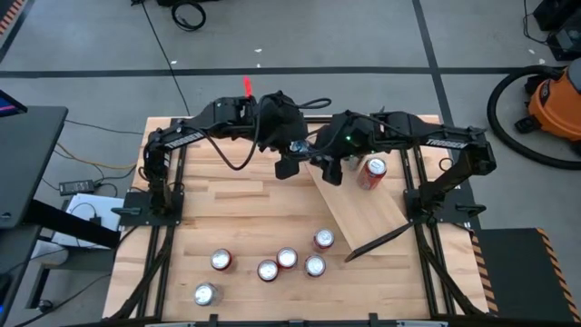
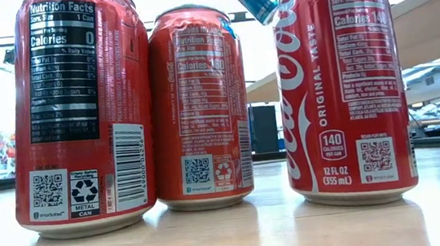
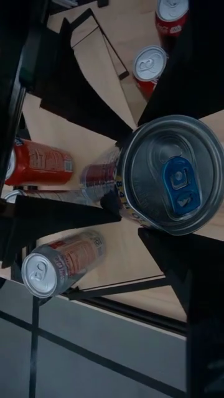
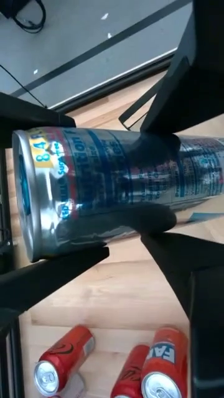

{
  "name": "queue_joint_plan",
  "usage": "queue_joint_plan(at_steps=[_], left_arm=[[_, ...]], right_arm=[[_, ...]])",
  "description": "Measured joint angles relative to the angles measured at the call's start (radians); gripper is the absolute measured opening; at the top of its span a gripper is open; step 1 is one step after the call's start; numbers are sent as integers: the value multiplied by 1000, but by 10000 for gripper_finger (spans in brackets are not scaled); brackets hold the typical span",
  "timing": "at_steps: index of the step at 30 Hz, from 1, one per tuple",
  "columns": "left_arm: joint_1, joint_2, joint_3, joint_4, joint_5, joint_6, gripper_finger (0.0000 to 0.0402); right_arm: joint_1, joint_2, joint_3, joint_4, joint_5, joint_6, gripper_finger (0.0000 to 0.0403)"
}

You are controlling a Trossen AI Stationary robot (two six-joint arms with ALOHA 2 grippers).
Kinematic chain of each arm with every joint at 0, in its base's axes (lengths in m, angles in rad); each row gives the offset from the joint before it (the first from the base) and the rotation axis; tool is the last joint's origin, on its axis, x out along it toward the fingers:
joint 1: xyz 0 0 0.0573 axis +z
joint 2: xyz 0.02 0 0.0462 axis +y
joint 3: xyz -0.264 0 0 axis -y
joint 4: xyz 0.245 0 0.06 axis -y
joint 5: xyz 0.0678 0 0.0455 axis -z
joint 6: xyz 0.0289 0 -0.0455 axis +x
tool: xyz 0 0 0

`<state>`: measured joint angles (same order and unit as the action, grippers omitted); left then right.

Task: Place canned beverage on shelf
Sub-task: Put the blue soda can on the shelf aligned with the other blue soda can

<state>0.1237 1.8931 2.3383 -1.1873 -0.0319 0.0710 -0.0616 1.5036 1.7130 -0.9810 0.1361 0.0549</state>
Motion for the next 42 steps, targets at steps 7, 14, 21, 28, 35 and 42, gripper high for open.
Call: queue_joint_plan(at_steps=[7, 14, 21, 28, 35, 42], left_arm=[[1, 0, 0, 3, 0, 1, 252], [0, 0, 0, 9, 0, -4, 265], [-1, 0, 0, 17, 0, -2, 343], [8, -43, 0, -5, 0, -1, 381], [13, -138, -68, -44, 0, 10, 379], [15, -343, -480, 291, 22, -37, 379]], right_arm=[[-14, 0, 0, 6, -31, -4, 246], [-14, -4, 0, 6, -34, -6, 248], [-14, -5, 0, 9, -52, -3, 248], [-14, -21, 0, -11, -50, 6, 247], [-10, -83, 0, -48, -57, 30, 249], [12, -157, 0, -4, -59, 42, 249]])
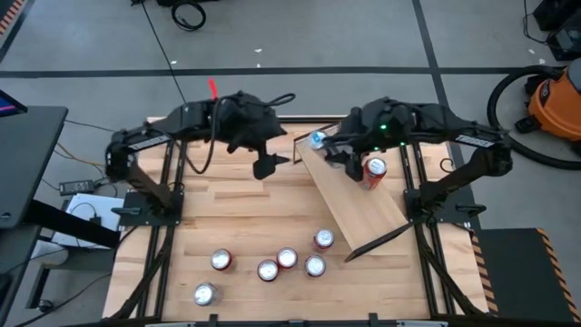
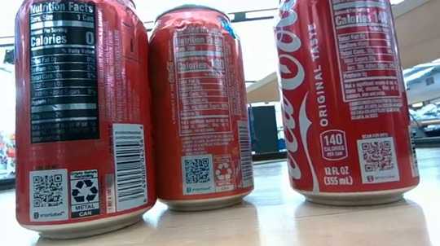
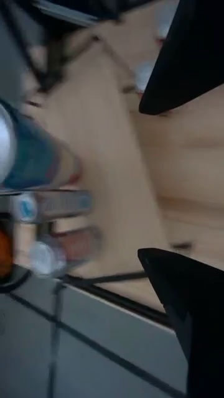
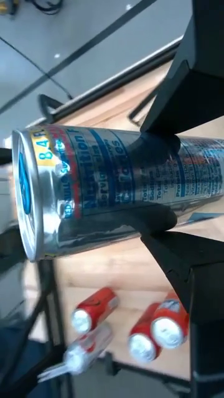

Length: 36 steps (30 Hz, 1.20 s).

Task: Place canned beverage on shelf
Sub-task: Put the blue soda can on the shelf aligned with the other blue soda can

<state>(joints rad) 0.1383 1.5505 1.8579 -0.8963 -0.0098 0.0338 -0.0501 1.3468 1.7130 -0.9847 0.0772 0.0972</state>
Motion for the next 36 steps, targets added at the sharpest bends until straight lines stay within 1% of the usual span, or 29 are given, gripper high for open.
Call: queue_joint_plan(at_steps=[2, 4, 6, 9, 12, 14, 15, 21, 24, 29, 31, 36], left_arm=[[0, -47, -131, 156, 28, -39, 379], [0, -80, -233, 295, 67, -70, 379], [-3, -95, -300, 429, 113, -103, 379], [-3, -89, -352, 556, 174, -153, 379], [-3, -78, -366, 631, 182, -187, 379], [-3, -70, -368, 649, 182, -193, 379], [-3, -64, -367, 684, 182, -196, 379], [-13, -52, -366, 771, 192, -208, 379], [-25, -38, -368, 812, 193, -217, 373], [-36, -37, -368, 869, 184, -217, 338], [-35, -37, -368, 880, 161, -217, 317], [-35, -37, -368, 894, 153, -204, 261]], right_arm=[[4, -12, 0, 36, -2, 5, 249], [5, -22, 0, 90, -19, 5, 250], [5, -27, 0, 150, -44, 8, 250], [5, -27, 0, 233, -74, 9, 250], [5, -26, 0, 305, -82, 17, 250], [5, -25, 0, 338, -89, 31, 250], [5, -25, 0, 347, -90, 36, 250], [6, -24, 0, 388, -91, 49, 250], [13, -24, 0, 408, -85, 51, 250], [30, -24, 0, 409, -71, 52, 250], [33, -24, 0, 407, -71, 58, 250], [35, -24, 0, 408, -69, 61, 250]])
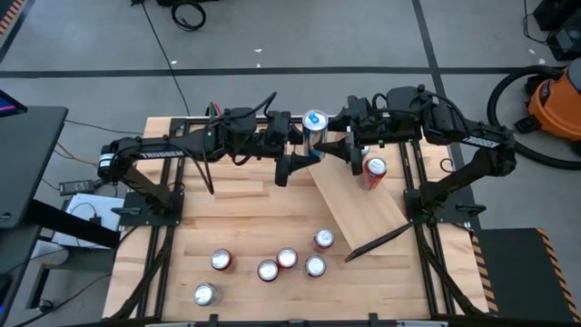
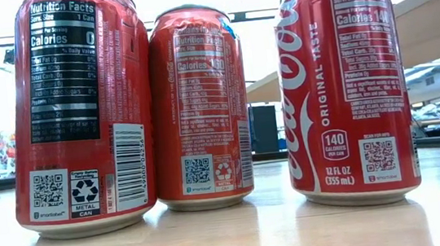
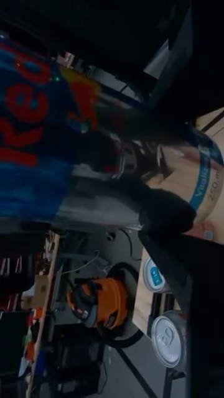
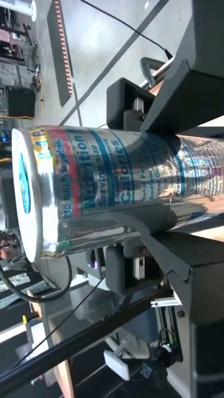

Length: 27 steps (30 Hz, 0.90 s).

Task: Place canned beverage on shelf
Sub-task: Put the blue soda can on the shelf aligned with the other blue soda can

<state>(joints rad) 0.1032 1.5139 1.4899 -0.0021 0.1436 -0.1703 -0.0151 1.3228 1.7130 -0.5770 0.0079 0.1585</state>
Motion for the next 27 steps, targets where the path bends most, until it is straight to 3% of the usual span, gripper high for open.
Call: queue_joint_plan(at_steps=[3, 13, 20, 27], left_arm=[[0, 0, 0, 0, 0, 2, 241], [-1, 0, 0, -78, -37, 9, 254], [1, -1, 0, -209, -234, 58, 253], [-1, 0, 0, -311, -451, 149, 253]], right_arm=[[0, 0, 0, -1, 0, 0, 250], [-1, 0, 1, -94, 19, 29, 270], [-6, -2, 1, -201, 104, 89, 314], [-22, -1, 1, -266, 157, 191, 327]])
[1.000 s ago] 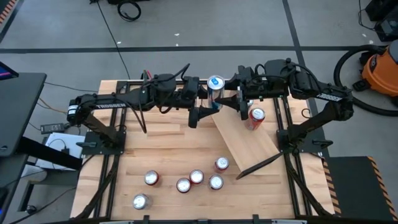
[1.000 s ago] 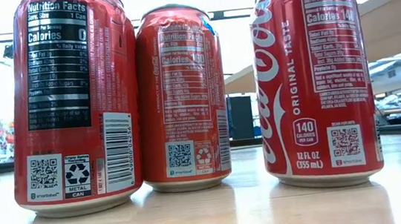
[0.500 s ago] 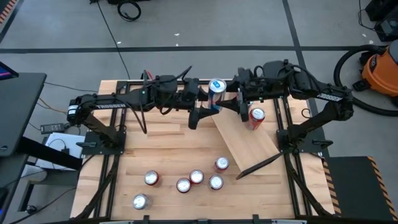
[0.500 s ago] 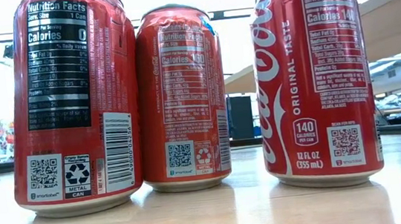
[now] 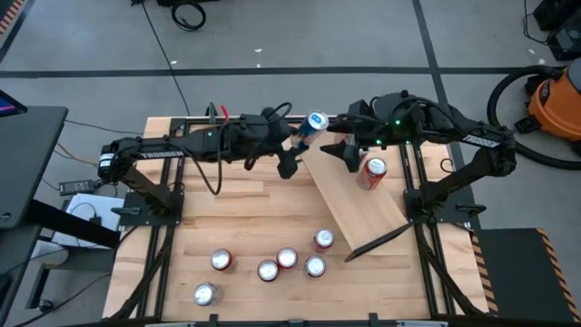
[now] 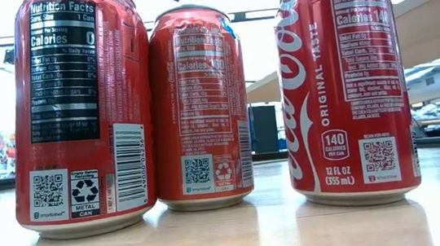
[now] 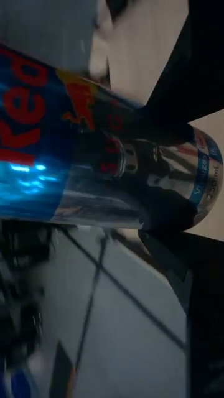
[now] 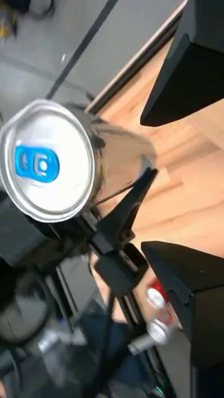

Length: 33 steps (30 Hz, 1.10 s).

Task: Place canned beverage on shelf
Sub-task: Put the blue soda can on the shelf aligned with the other blue soda can

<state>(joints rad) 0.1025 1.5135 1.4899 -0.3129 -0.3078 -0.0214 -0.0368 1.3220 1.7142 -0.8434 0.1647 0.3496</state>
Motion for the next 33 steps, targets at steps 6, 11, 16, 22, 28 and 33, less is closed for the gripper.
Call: queue_joint_plan(at_steps=[6, 11, 16, 22, 28, 33], left_arm=[[0, 0, 0, -48, -156, 67, 253], [0, 0, 0, -44, -205, 76, 254], [0, 6, 0, -49, -230, 115, 254], [0, 6, 0, -62, -256, 111, 254], [-17, 6, 0, -88, -321, 99, 254], [-24, 6, 0, -85, -328, 89, 254]], right_arm=[[-1, 1, 0, 14, 125, 48, 327], [-20, 28, -1, 92, 166, 49, 327], [-28, 76, -1, 150, 166, 20, 341], [-28, 139, -1, 213, 241, 14, 357], [-39, 148, -1, 316, 292, 25, 357], [-61, 149, -1, 335, 298, 60, 351]])
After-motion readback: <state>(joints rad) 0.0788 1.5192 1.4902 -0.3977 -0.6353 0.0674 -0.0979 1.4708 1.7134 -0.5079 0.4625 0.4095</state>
